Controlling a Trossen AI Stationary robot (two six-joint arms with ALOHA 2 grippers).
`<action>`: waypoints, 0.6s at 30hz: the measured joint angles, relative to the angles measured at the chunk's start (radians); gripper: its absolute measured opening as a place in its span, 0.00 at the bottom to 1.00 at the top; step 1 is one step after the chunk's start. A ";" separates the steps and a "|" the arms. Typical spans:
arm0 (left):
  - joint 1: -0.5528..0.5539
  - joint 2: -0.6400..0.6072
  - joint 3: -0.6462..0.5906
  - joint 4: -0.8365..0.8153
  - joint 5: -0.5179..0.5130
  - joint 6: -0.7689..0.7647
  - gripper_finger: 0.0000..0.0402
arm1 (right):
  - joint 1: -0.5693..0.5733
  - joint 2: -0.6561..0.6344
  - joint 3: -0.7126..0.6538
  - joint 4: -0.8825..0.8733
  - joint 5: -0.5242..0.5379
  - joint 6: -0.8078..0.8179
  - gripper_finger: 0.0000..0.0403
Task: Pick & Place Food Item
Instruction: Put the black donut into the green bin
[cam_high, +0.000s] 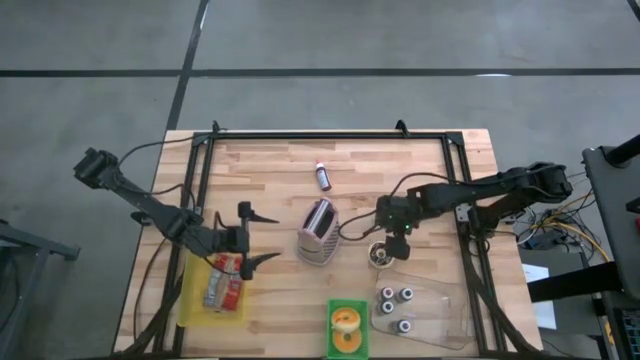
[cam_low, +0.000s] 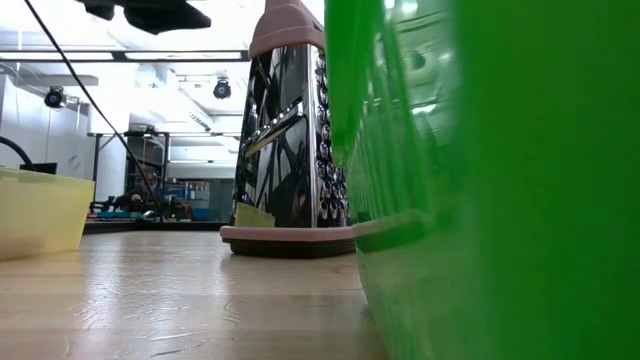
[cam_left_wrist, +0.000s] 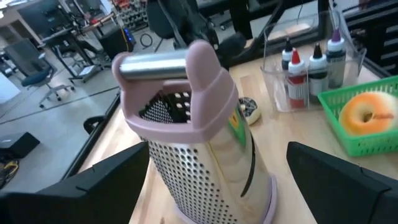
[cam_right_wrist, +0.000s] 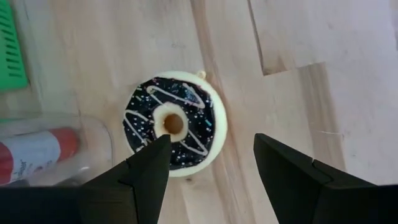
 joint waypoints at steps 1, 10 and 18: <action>0.000 -0.005 0.002 0.000 0.000 0.003 0.95 | 0.000 0.000 -0.001 -0.001 0.001 -0.002 0.56; 0.000 -0.052 -0.009 -0.001 -0.003 0.008 0.95 | 0.001 0.076 -0.017 0.046 0.006 -0.008 0.56; 0.000 -0.056 -0.010 -0.002 -0.003 0.003 0.95 | 0.001 0.161 -0.015 0.067 0.009 -0.012 0.56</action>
